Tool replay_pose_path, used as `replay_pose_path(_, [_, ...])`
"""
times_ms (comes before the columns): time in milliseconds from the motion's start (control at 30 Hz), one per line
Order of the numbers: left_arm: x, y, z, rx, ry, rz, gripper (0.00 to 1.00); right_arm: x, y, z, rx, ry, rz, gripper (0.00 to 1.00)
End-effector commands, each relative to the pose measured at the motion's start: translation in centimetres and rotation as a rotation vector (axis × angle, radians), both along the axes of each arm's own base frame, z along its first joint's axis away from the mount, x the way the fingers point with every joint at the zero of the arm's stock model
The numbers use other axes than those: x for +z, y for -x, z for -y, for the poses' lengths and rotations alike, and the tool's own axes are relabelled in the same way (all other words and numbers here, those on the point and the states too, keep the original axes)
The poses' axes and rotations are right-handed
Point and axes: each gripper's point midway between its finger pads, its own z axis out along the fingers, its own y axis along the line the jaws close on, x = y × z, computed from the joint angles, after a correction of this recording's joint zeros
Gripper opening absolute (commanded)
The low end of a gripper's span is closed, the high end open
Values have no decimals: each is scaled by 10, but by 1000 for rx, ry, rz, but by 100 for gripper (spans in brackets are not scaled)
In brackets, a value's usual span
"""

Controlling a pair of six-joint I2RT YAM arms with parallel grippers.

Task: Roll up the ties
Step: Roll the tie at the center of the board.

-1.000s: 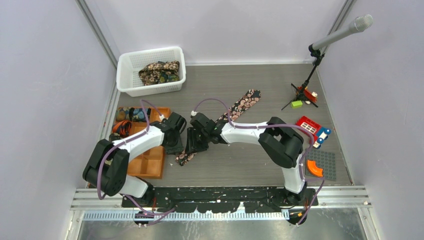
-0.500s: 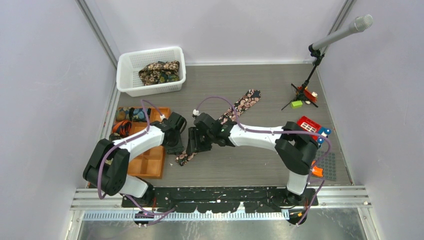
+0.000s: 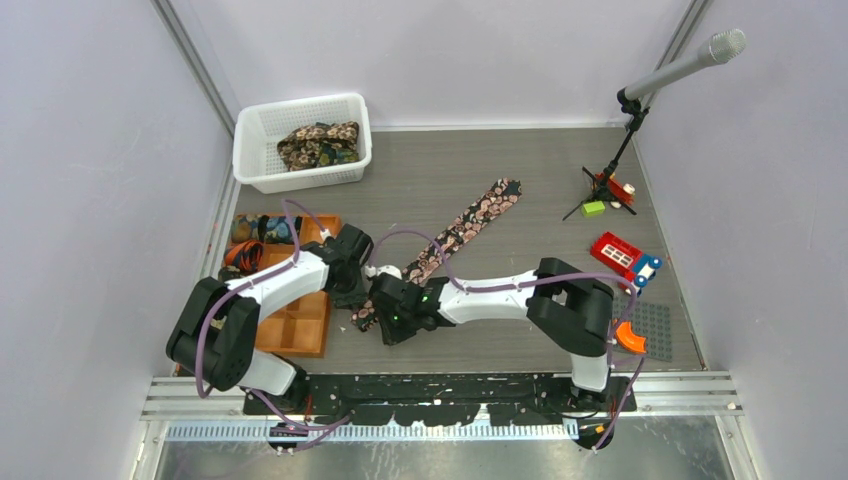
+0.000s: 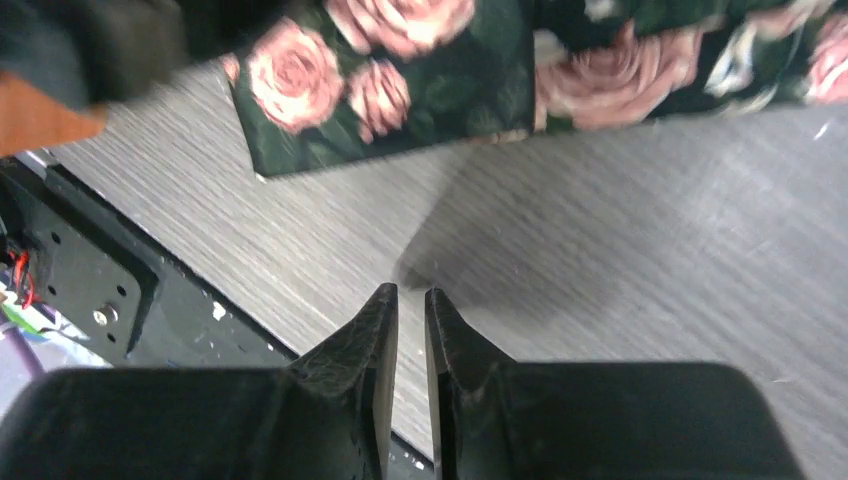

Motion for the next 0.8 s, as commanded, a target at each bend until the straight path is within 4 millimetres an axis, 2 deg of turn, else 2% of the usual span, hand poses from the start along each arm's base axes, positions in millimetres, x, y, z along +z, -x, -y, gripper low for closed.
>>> replay_pose_path(0, [-1,-1,7,-15,23,-12,25,-2,-23,-9,-31,27,120,21])
replay_pose_path(167, [-1,5,8,-13,33,-38,25,-8,-32,-10,-53,43,179,15])
replay_pose_path(400, [-6,19,15,14,80,-103,25,-16,-30,-18,-31,31,221,11])
replay_pose_path(533, [-9,25,12,31,73,-125,24,-20,-30,-24,-25,6,247,10])
replay_pose_path(767, [-7,34,26,26,140,-192,22,-22,-33,-27,-41,-31,289,10])
